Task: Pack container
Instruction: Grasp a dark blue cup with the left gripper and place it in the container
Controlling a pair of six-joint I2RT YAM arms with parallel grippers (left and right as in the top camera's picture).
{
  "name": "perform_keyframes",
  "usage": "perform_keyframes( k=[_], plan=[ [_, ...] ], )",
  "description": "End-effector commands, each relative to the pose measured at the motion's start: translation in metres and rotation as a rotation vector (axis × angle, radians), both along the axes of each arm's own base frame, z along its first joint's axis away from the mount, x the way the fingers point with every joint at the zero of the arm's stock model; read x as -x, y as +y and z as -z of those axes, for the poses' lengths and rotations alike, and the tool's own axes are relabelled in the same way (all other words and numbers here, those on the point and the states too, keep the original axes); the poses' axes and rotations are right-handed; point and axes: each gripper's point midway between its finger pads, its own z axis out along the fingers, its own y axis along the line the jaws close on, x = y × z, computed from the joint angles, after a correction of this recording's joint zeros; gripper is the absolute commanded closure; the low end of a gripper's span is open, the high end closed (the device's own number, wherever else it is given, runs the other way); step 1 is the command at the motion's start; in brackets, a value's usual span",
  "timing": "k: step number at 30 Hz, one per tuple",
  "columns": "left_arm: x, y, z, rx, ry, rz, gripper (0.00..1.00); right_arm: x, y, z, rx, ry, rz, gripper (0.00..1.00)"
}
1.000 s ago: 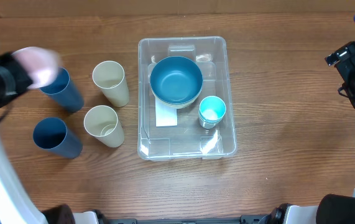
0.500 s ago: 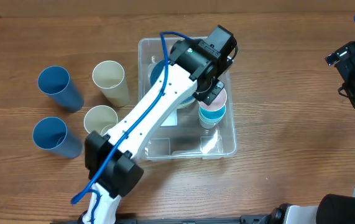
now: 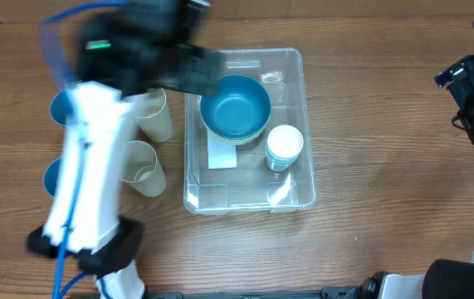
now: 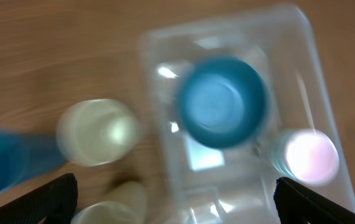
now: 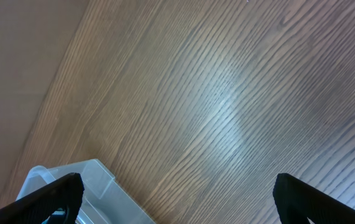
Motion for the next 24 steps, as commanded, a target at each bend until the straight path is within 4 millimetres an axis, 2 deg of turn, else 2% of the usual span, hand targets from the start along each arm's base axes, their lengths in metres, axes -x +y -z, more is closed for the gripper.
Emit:
perform_keyframes(
  k=[1,2,3,5,6,8,10,12,15,16,17,18,19,20,22,24],
  plan=[
    [0.009,0.124,-0.034,0.087,-0.08,-0.369,0.0,-0.003,0.002,-0.007,0.004,-0.022,-0.003,0.0],
    [0.016,0.174,-0.029,0.089,-0.066,-0.521,0.0,-0.003,0.002,-0.007,0.004,-0.022,-0.003,0.0],
    [0.023,0.205,-0.02,0.11,-0.033,-0.62,0.0,-0.003,0.002,-0.007,0.004,-0.022,-0.003,0.0],
    [0.032,0.248,0.021,0.167,0.101,-0.728,0.0,-0.003,0.002,-0.007,0.004,-0.022,-0.003,0.0],
    [0.036,0.259,0.042,0.169,0.171,-0.76,0.0,-0.003,0.002,-0.007,0.004,-0.022,-0.003,0.0],
    [0.036,0.272,0.078,0.178,0.275,-0.795,0.0,-0.003,0.002,-0.007,0.004,-0.022,-0.003,0.0],
    [0.024,0.276,0.127,0.209,0.37,-0.774,0.04,-0.003,0.002,-0.007,0.004,-0.022,-0.003,0.0],
    [0.005,0.268,0.164,0.278,0.42,-0.686,0.13,-0.003,0.002,-0.007,0.004,-0.022,-0.003,0.0],
    [0.002,0.274,0.202,0.251,0.516,-0.7,0.26,-0.003,0.002,-0.007,0.004,-0.022,-0.003,0.0],
    [-0.002,0.276,0.215,0.254,0.536,-0.699,0.34,-0.003,0.002,-0.007,0.004,-0.022,-0.003,0.0],
    [-0.006,0.278,0.225,0.255,0.547,-0.7,0.53,-0.003,0.002,-0.007,0.004,-0.022,-0.003,0.0],
    [-0.008,0.278,0.231,0.26,0.555,-0.699,0.82,-0.003,0.002,-0.007,0.004,-0.022,-0.003,0.0],
    [-0.009,0.279,0.233,0.262,0.554,-0.698,0.96,-0.003,0.002,-0.007,0.004,-0.022,-0.003,0.0],
    [-0.012,0.281,0.23,0.257,0.534,-0.699,0.96,-0.003,0.002,-0.007,0.004,-0.022,-0.004,0.0],
    [-0.012,0.288,0.21,0.215,0.488,-0.711,0.96,-0.003,0.002,-0.007,0.004,-0.022,-0.003,0.0],
    [-0.003,0.291,0.152,0.176,0.391,-0.752,0.96,-0.003,0.002,-0.007,0.004,-0.022,-0.003,0.0]
  ],
)
